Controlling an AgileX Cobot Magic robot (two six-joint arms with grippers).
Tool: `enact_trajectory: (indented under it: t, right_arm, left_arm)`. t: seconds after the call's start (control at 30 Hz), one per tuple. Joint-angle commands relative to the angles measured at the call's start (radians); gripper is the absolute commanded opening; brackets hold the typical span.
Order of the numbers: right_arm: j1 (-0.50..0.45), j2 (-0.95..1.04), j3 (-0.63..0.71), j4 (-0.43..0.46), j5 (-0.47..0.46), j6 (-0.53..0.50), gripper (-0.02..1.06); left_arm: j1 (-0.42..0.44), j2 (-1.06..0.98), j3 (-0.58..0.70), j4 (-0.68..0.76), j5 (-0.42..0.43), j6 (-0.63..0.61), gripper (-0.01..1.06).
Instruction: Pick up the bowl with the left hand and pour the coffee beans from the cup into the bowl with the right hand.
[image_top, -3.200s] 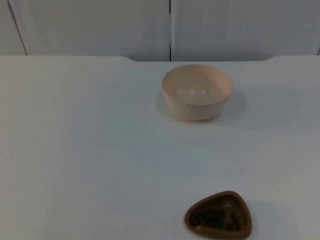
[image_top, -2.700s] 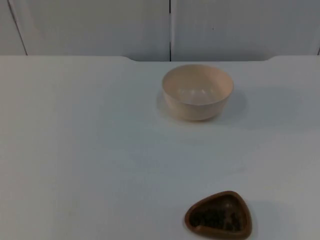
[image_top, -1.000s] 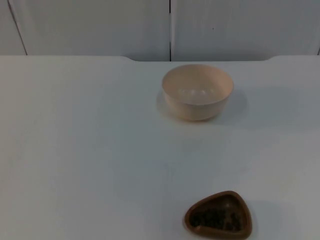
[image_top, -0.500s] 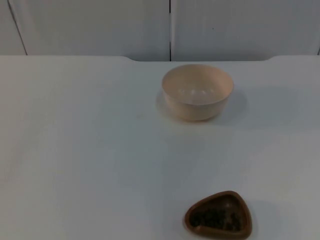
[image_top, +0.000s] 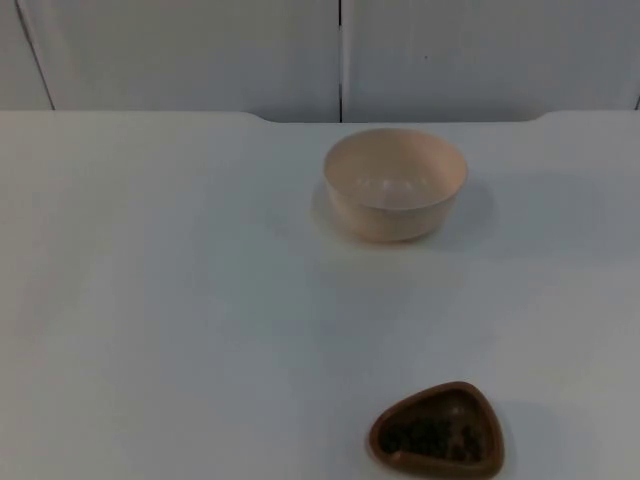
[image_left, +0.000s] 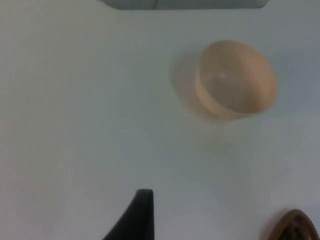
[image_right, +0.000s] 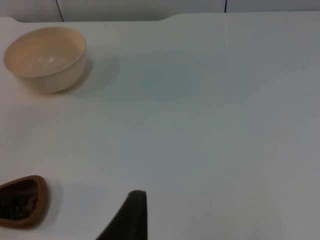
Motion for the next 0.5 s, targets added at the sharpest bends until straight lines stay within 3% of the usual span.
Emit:
enact_trajectory:
  t: [0.0, 0.23, 0.47]
  right_arm:
    - [-0.007, -0.004, 0.002, 0.000, -0.006, -0.007, 1.05]
    - [-0.007, -0.004, 0.002, 0.000, -0.006, -0.007, 1.05]
    - [-0.007, -0.004, 0.002, 0.000, -0.006, -0.007, 1.05]
  left_arm:
    - [-0.032, 0.036, -0.035, -0.021, 0.000, 0.013, 1.01]
    - [-0.183, 0.193, -0.151, 0.020, -0.006, -0.025, 1.01]
    - [-0.318, 0.386, -0.286, 0.182, -0.015, -0.156, 1.01]
